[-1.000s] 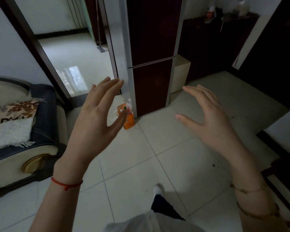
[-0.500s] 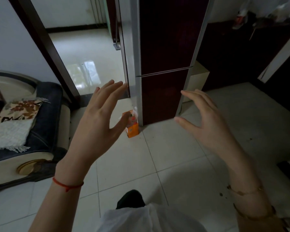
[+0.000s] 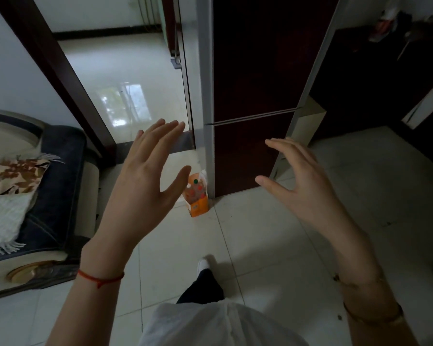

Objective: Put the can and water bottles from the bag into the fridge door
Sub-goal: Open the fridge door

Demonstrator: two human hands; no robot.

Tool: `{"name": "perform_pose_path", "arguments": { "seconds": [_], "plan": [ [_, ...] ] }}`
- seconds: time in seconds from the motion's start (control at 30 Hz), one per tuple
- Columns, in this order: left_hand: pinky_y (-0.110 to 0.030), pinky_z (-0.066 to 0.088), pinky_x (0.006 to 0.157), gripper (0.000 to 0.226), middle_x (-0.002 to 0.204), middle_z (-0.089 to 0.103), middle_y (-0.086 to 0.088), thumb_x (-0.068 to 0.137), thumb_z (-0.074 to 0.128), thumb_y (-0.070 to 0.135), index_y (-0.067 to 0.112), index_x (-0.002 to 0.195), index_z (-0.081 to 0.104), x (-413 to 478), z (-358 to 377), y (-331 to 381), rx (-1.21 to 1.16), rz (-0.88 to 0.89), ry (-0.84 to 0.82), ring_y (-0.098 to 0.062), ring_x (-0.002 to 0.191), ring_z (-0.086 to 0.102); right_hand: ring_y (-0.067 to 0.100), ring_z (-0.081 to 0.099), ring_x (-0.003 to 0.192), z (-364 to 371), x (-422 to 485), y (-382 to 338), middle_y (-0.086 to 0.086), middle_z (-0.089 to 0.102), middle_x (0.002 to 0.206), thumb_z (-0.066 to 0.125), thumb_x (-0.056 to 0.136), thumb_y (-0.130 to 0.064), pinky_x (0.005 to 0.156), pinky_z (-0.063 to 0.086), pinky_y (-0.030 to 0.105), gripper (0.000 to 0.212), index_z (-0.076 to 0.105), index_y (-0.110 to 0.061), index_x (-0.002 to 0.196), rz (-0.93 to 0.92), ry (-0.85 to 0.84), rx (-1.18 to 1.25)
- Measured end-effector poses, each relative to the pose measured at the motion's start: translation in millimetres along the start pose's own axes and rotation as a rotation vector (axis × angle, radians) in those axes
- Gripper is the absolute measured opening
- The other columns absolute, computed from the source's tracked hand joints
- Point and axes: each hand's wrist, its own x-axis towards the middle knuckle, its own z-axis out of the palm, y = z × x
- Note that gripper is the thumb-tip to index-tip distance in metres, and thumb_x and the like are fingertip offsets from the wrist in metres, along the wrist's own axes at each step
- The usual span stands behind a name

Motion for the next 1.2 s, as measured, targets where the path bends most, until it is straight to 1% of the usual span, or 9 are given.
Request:
{"name": "perform_pose_path", "arguments": {
  "seconds": [0.13, 0.23, 0.33, 0.5, 0.7, 0.93, 1.0, 1.1, 1.2],
  "plan": [
    [-0.054, 0.032, 0.117, 0.063, 0.155, 0.040, -0.007, 0.093, 0.060, 0.027, 0.014, 0.150, 0.037, 42, 5, -36, 0.003, -0.023, -0.004, -0.023, 0.149, 0.030, 0.006, 0.022, 0.144, 14, 61, 1, -0.010, 0.039, 0.147, 0.064, 0.085, -0.039, 0.118, 0.026, 0.034, 0.062, 0.042, -0.023, 0.140, -0.016, 0.006, 0.018],
    [-0.054, 0.033, 0.116, 0.063, 0.155, 0.040, -0.007, 0.094, 0.061, 0.025, 0.013, 0.150, 0.037, 74, 10, -64, 0.004, -0.022, 0.005, -0.024, 0.149, 0.030, 0.004, 0.025, 0.141, 24, 105, 0, -0.008, 0.040, 0.146, 0.065, 0.085, -0.038, 0.115, 0.025, 0.027, 0.061, 0.043, -0.021, 0.140, -0.028, 0.025, 0.019],
    [-0.053, 0.032, 0.117, 0.062, 0.154, 0.041, -0.006, 0.094, 0.062, 0.023, 0.013, 0.150, 0.037, 105, 15, -88, -0.004, -0.014, 0.004, -0.022, 0.149, 0.030, 0.010, 0.025, 0.144, 36, 142, 2, -0.007, 0.040, 0.147, 0.065, 0.085, -0.037, 0.118, 0.026, 0.033, 0.061, 0.043, -0.021, 0.140, -0.014, 0.034, 0.023],
    [-0.053, 0.033, 0.117, 0.063, 0.154, 0.042, -0.006, 0.094, 0.062, 0.023, 0.013, 0.150, 0.037, 144, 27, -120, -0.012, -0.009, -0.029, -0.022, 0.148, 0.031, 0.010, 0.023, 0.145, 54, 186, 10, -0.007, 0.040, 0.148, 0.065, 0.085, -0.036, 0.118, 0.026, 0.034, 0.060, 0.043, -0.021, 0.140, 0.018, 0.034, 0.036],
    [-0.053, 0.033, 0.117, 0.063, 0.154, 0.041, -0.007, 0.094, 0.062, 0.023, 0.013, 0.151, 0.036, 184, 43, -151, -0.028, -0.017, -0.050, -0.022, 0.149, 0.031, 0.008, 0.021, 0.145, 65, 230, 24, -0.009, 0.039, 0.148, 0.065, 0.086, -0.037, 0.113, 0.020, 0.024, 0.060, 0.043, -0.023, 0.140, 0.053, 0.019, 0.024],
    [-0.051, 0.033, 0.117, 0.064, 0.154, 0.042, -0.005, 0.094, 0.061, 0.023, 0.014, 0.152, 0.033, 239, 65, -175, -0.048, -0.013, -0.035, -0.021, 0.147, 0.034, 0.007, 0.022, 0.144, 69, 288, 44, -0.009, 0.039, 0.148, 0.064, 0.086, -0.037, 0.112, 0.020, 0.021, 0.060, 0.043, -0.022, 0.140, 0.026, 0.061, 0.022],
    [-0.048, 0.034, 0.117, 0.064, 0.154, 0.042, -0.005, 0.095, 0.060, 0.025, 0.015, 0.152, 0.033, 260, 73, -179, -0.056, -0.023, -0.027, -0.021, 0.145, 0.035, 0.008, 0.022, 0.145, 69, 308, 50, -0.008, 0.038, 0.148, 0.064, 0.086, -0.037, 0.111, 0.019, 0.018, 0.060, 0.042, -0.022, 0.140, 0.017, 0.066, 0.014],
    [-0.040, 0.035, 0.118, 0.065, 0.152, 0.044, -0.004, 0.095, 0.060, 0.025, 0.016, 0.153, 0.032, 295, 86, -183, -0.084, -0.032, -0.012, -0.019, 0.142, 0.039, 0.008, 0.022, 0.145, 66, 339, 59, -0.007, 0.037, 0.149, 0.063, 0.087, -0.037, 0.108, 0.015, 0.008, 0.060, 0.042, -0.021, 0.140, -0.005, 0.092, -0.003],
    [-0.029, 0.033, 0.117, 0.066, 0.151, 0.045, -0.001, 0.095, 0.059, 0.028, 0.018, 0.154, 0.029, 331, 102, -187, -0.141, -0.059, 0.014, -0.015, 0.141, 0.040, 0.011, 0.024, 0.144, 64, 369, 66, -0.004, 0.037, 0.149, 0.064, 0.087, -0.034, 0.108, 0.016, 0.007, 0.058, 0.044, -0.019, 0.139, -0.037, 0.137, 0.005]
  ]
}}
